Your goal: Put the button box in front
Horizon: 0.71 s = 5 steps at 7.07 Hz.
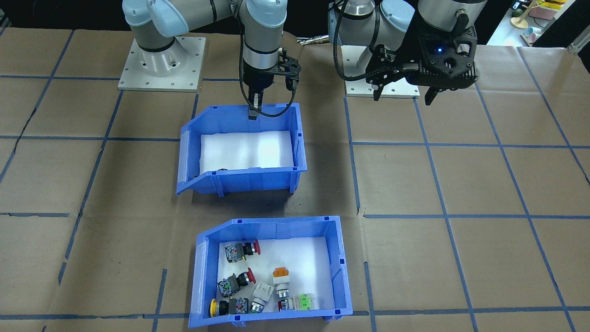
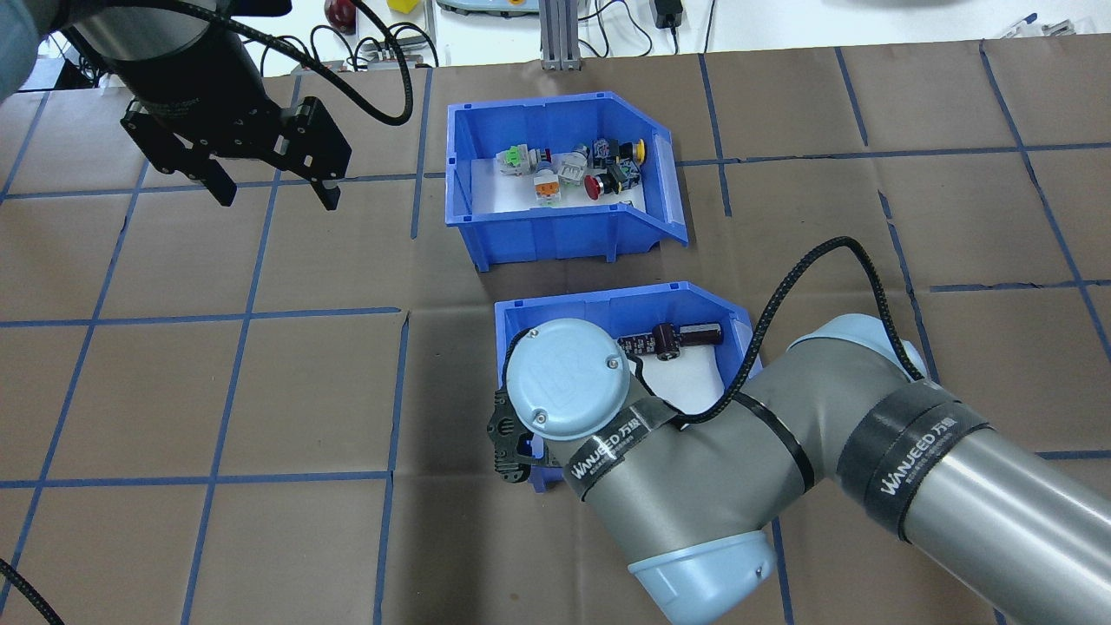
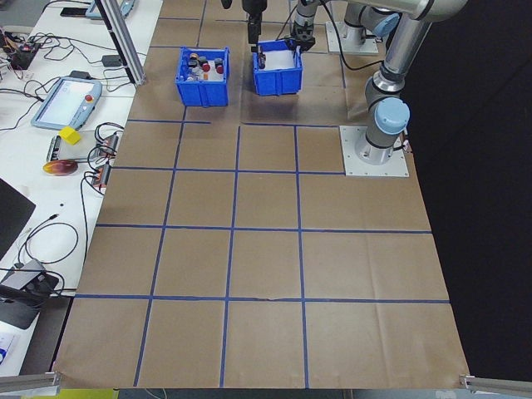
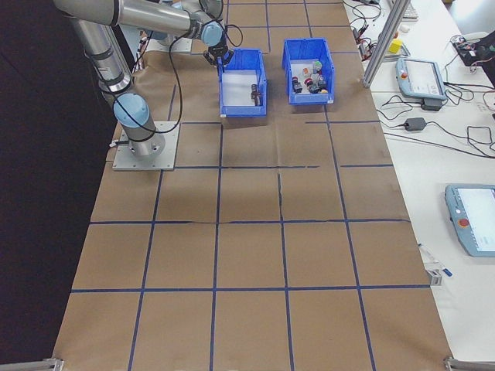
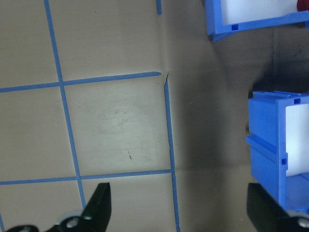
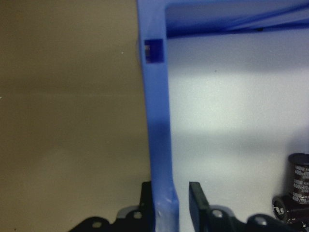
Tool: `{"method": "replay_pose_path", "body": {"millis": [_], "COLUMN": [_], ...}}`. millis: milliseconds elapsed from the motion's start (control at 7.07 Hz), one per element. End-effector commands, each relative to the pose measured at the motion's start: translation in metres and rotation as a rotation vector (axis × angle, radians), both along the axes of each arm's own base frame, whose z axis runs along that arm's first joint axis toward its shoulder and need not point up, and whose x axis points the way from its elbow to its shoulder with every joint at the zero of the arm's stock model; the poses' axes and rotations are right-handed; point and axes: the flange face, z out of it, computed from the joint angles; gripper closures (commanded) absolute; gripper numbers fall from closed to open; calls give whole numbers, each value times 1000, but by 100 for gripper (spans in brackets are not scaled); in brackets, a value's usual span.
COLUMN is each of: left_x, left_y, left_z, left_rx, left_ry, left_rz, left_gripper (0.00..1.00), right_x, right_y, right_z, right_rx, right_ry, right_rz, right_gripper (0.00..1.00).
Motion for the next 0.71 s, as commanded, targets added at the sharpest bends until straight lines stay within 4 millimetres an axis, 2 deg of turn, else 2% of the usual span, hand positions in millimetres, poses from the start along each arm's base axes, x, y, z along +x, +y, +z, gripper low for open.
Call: {"method": "replay_pose_path", "body": {"millis": [0, 283, 566], "left_x": [0, 0, 0], "left_y": [1, -1, -1], "left_z": [0, -2, -1], "left_rx": [-1, 4, -1], "left_ry": [-3, -1, -2], "left_rz": [-1, 1, 2], "left_gripper": [1, 1, 1], "right_x": [-7, -28, -80], "right_y": [-6, -10, -65], "right_z": [22, 66, 109], "right_rx": [-38, -69, -57], "right_ry": [-22, -40, -41], "right_rz": [-20, -68, -270], "right_gripper": [0, 0, 0]}}
